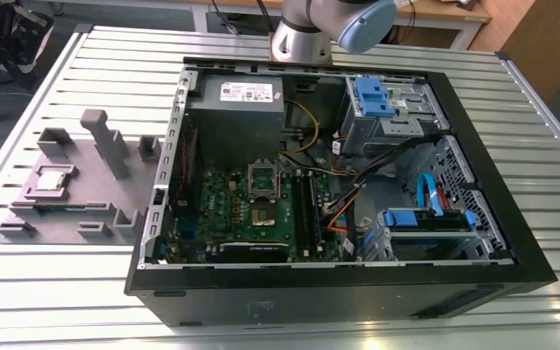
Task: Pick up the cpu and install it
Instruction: 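Reach for the cpu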
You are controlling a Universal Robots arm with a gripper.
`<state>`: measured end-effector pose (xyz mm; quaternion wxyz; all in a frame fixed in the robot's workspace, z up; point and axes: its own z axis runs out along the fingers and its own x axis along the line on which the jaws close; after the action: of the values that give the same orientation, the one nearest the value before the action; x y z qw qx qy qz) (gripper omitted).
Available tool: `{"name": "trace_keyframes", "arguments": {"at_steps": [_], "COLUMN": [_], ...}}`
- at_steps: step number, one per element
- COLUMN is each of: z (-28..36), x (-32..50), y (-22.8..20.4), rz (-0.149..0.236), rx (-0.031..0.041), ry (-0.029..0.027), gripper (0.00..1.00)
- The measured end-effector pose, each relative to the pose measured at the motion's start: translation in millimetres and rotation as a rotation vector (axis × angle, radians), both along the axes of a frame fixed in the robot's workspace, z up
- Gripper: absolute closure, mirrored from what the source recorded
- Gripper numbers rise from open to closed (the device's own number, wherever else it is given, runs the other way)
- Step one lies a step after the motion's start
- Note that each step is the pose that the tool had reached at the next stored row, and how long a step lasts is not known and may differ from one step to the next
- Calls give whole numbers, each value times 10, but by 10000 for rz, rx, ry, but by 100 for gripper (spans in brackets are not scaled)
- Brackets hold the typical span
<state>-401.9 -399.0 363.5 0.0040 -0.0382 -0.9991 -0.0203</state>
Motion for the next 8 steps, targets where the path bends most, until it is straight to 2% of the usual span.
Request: {"name": "trace_keyframes", "arguments": {"at_steps": [8], "z": [-29], "x": [-21], "y": [-1], "rz": [0], "rx": [0], "ry": [0], "gripper": [89]}}
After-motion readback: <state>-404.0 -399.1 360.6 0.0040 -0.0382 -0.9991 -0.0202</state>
